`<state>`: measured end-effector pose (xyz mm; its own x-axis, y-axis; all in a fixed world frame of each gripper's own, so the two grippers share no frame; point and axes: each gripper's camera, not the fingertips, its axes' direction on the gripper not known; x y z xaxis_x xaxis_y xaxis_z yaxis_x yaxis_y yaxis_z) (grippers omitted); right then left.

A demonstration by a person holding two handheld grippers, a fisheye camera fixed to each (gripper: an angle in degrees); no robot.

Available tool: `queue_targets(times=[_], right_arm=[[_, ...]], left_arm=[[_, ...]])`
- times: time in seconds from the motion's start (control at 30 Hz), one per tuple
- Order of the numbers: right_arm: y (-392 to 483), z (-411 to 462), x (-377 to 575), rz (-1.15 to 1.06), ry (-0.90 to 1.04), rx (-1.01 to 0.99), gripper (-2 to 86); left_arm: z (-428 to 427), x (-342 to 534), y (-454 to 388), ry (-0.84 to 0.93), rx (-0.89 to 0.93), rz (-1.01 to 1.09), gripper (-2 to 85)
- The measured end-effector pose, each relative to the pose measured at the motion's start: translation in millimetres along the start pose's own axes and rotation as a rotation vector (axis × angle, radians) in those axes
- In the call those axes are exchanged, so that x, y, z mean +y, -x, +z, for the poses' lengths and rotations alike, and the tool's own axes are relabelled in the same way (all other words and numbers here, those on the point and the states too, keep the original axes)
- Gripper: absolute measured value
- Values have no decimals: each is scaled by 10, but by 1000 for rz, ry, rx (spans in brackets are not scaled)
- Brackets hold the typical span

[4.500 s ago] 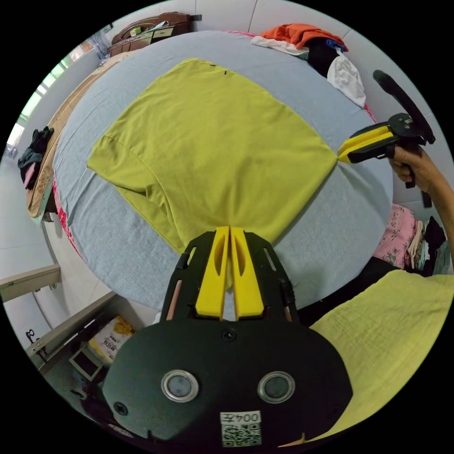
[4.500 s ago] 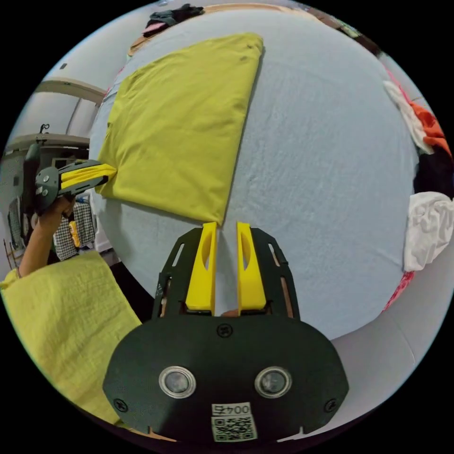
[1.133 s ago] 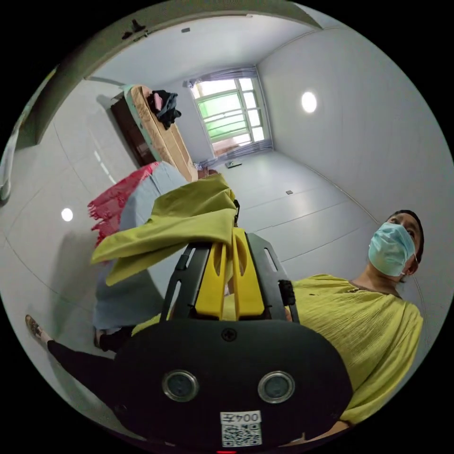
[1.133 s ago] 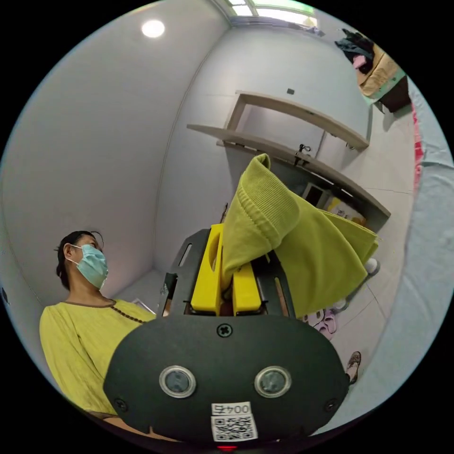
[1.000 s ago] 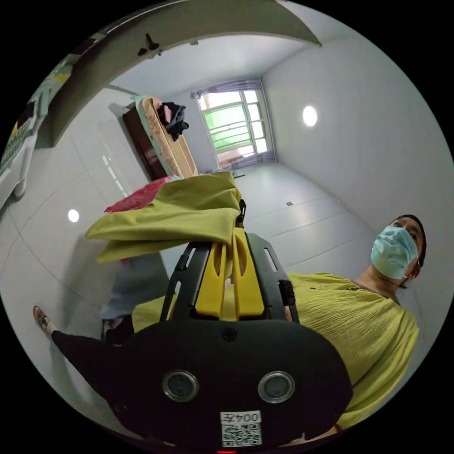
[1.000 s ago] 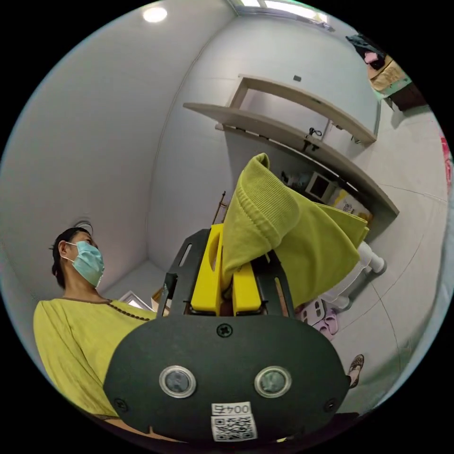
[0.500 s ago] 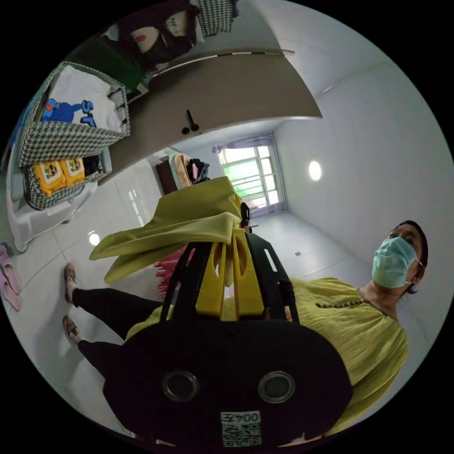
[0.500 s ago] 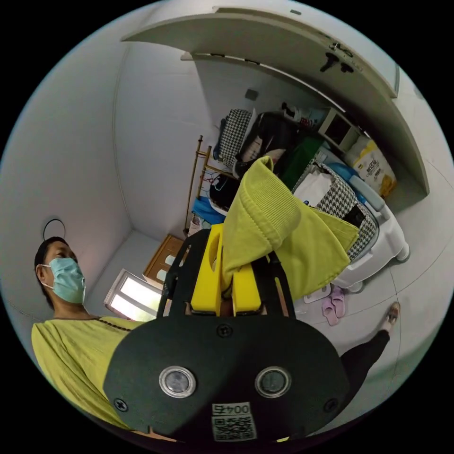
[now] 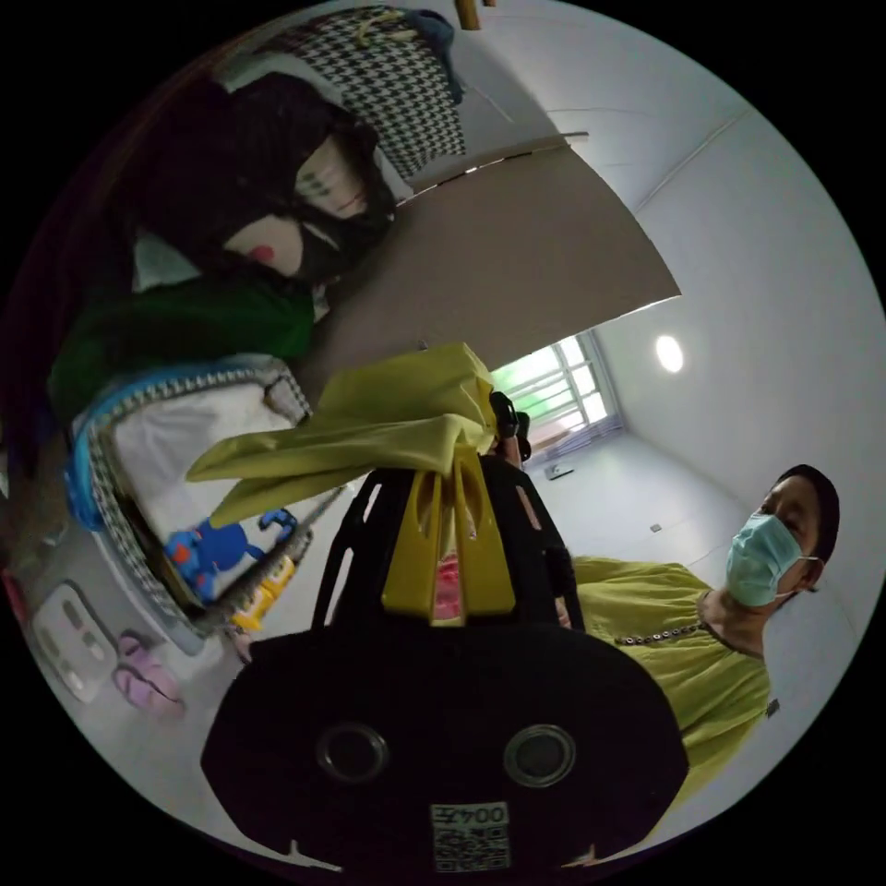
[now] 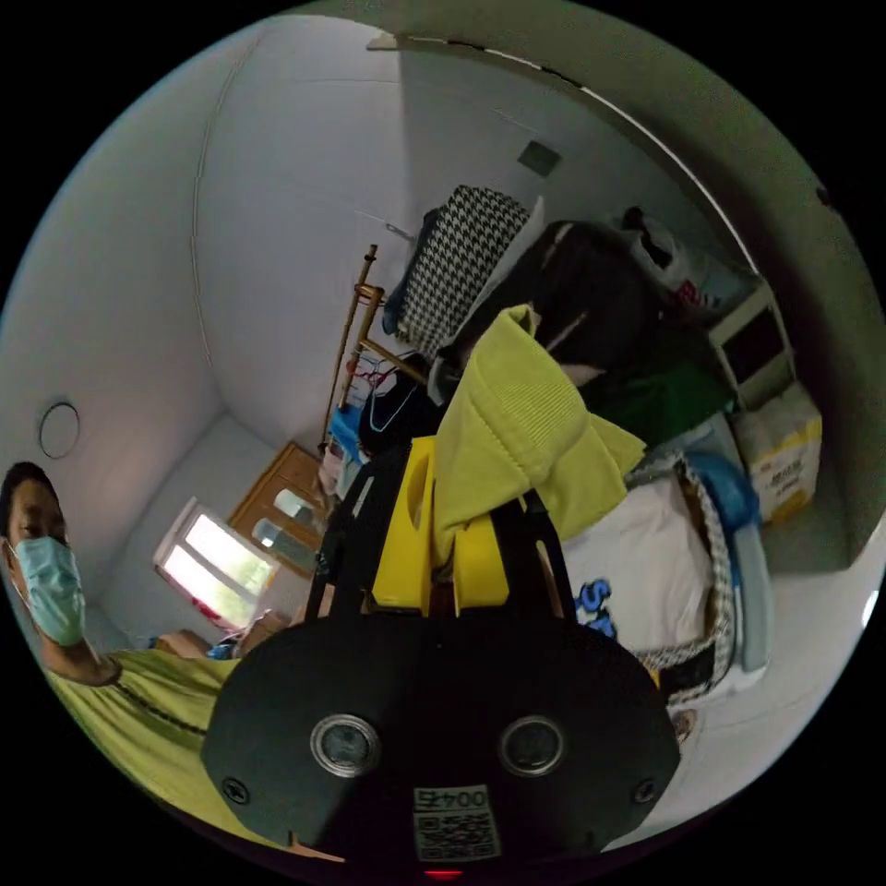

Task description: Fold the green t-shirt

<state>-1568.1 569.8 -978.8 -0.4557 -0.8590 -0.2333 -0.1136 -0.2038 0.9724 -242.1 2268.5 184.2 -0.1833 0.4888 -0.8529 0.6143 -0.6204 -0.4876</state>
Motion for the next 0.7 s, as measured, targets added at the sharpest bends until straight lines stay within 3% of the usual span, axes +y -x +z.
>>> queue_targets(times=[0.13, 0.2, 0.27, 0.37, 0.47, 0.7], right_arm=[[-849, 1100, -214, 20, 85, 200, 4], [-1413, 1648, -39, 78, 187, 320, 5], [-2265, 2272, 330, 227, 321, 406, 6], [-2996, 2579, 742, 468, 291, 392, 5], [-3190, 2724, 827, 517, 187, 350, 4], [-3386, 3200, 657, 460, 192, 410, 6]], left_arm=[[65, -430, 179, 138, -152, -74, 45], [307, -389, 666, 264, -205, -210, 45], [489, -197, 1081, 318, -169, -337, 41], [738, 156, 1373, 417, -145, -466, 36], [799, 285, 1096, 421, -136, -456, 35], [1107, 630, 118, 482, -213, -402, 35]])
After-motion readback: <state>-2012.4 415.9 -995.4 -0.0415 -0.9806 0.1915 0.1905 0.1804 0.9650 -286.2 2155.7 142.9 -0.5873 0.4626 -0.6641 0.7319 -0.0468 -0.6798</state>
